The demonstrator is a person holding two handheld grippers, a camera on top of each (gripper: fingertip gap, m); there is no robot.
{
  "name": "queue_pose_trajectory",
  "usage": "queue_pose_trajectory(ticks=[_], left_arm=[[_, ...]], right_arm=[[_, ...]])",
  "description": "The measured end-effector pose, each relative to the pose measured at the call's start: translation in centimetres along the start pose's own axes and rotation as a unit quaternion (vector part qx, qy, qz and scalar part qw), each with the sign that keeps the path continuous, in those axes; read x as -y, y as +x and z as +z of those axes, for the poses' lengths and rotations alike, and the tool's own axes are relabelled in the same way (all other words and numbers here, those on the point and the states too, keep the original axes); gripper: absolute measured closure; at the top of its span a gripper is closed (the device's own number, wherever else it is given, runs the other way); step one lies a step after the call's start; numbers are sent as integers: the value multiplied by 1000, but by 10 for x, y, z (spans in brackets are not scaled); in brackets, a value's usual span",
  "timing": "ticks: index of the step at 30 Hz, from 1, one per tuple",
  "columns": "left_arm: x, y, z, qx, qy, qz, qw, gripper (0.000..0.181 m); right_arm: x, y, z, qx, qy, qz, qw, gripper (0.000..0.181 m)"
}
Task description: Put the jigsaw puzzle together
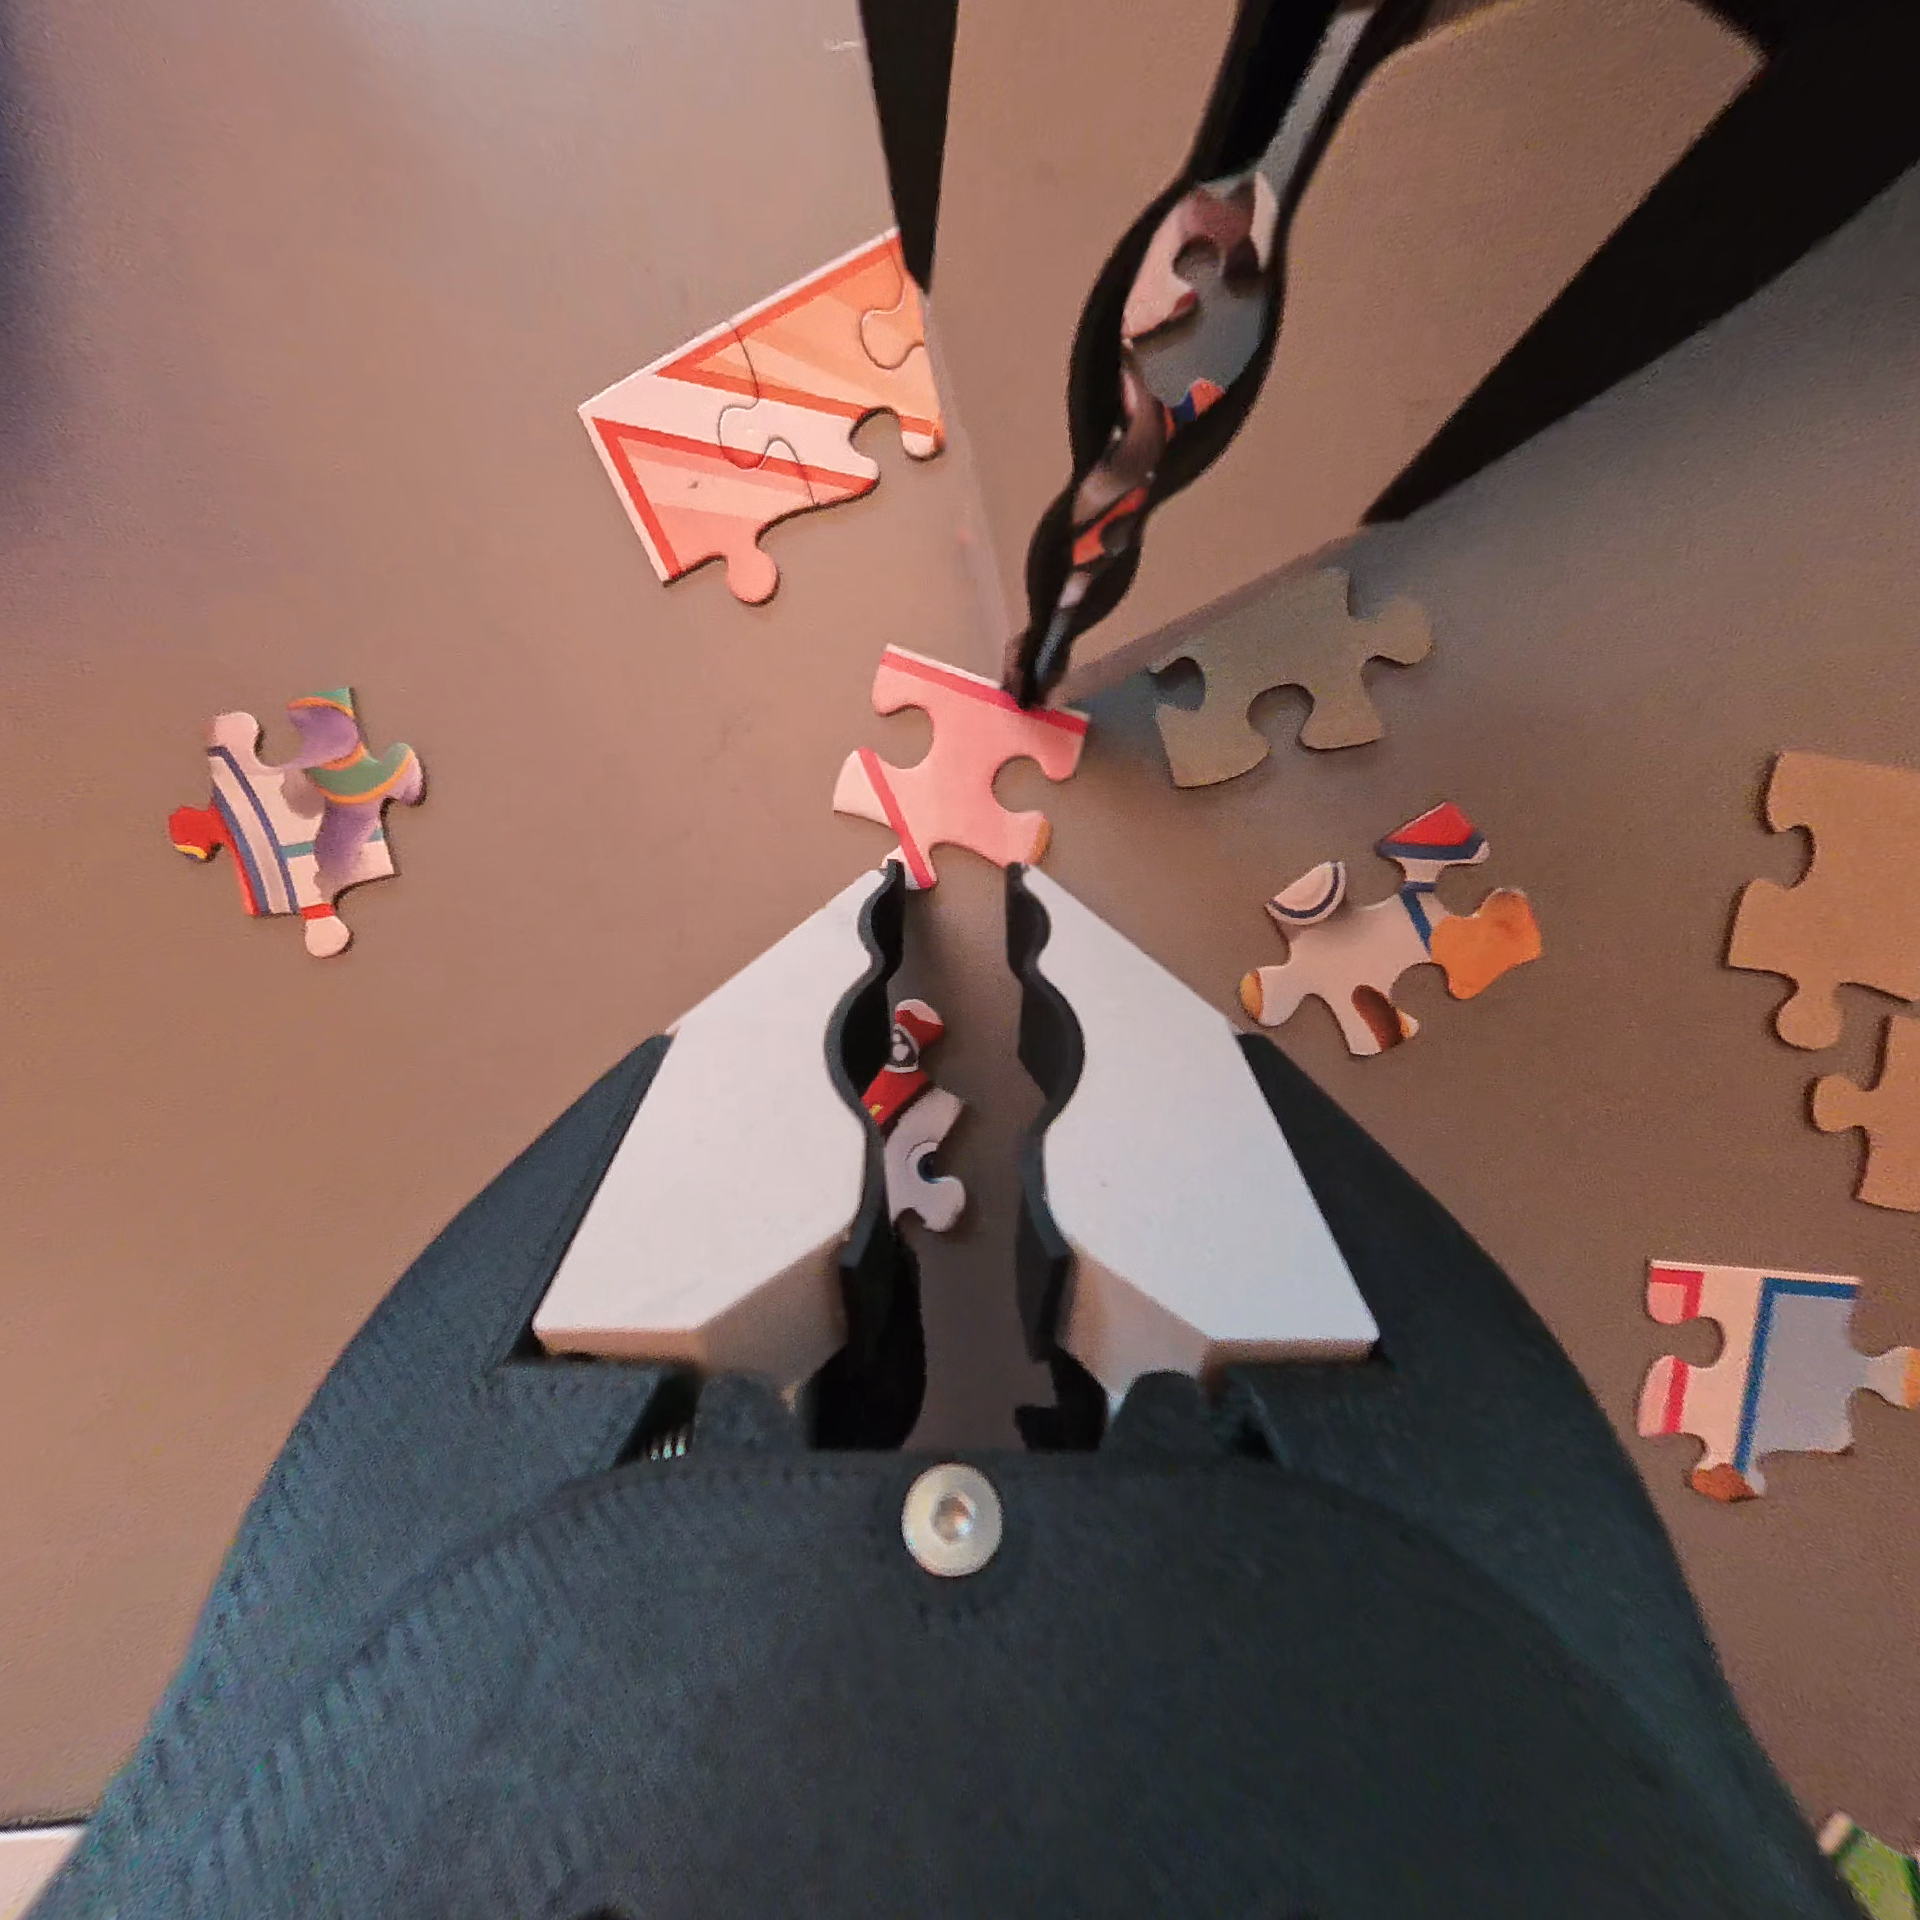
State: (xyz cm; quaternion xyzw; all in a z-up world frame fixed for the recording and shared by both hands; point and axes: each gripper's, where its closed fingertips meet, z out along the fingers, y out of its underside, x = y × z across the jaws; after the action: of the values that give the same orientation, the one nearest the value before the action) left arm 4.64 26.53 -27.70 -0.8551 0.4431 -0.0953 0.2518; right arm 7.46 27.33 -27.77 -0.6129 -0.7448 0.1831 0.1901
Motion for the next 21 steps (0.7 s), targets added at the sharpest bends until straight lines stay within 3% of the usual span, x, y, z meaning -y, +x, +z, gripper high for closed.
queue_pose_trajectory(ticks=[7,14,16,21], left_arm=[[6,30,1,-47,16,-13,999,164],[0,-9,-3,13,3,10,1000,154],[1,-11,1,11,2,23,1000,152],[5,-10,5,-8,8,-18,1000,159]], right_arm=[[7,26,5,-65,20,-7,998,181],[-3,42,-14,-95,38,19,995,175],[-7,32,-16,-54,39,26,997,169],[0,5,-1,2,43,9,999,173]])
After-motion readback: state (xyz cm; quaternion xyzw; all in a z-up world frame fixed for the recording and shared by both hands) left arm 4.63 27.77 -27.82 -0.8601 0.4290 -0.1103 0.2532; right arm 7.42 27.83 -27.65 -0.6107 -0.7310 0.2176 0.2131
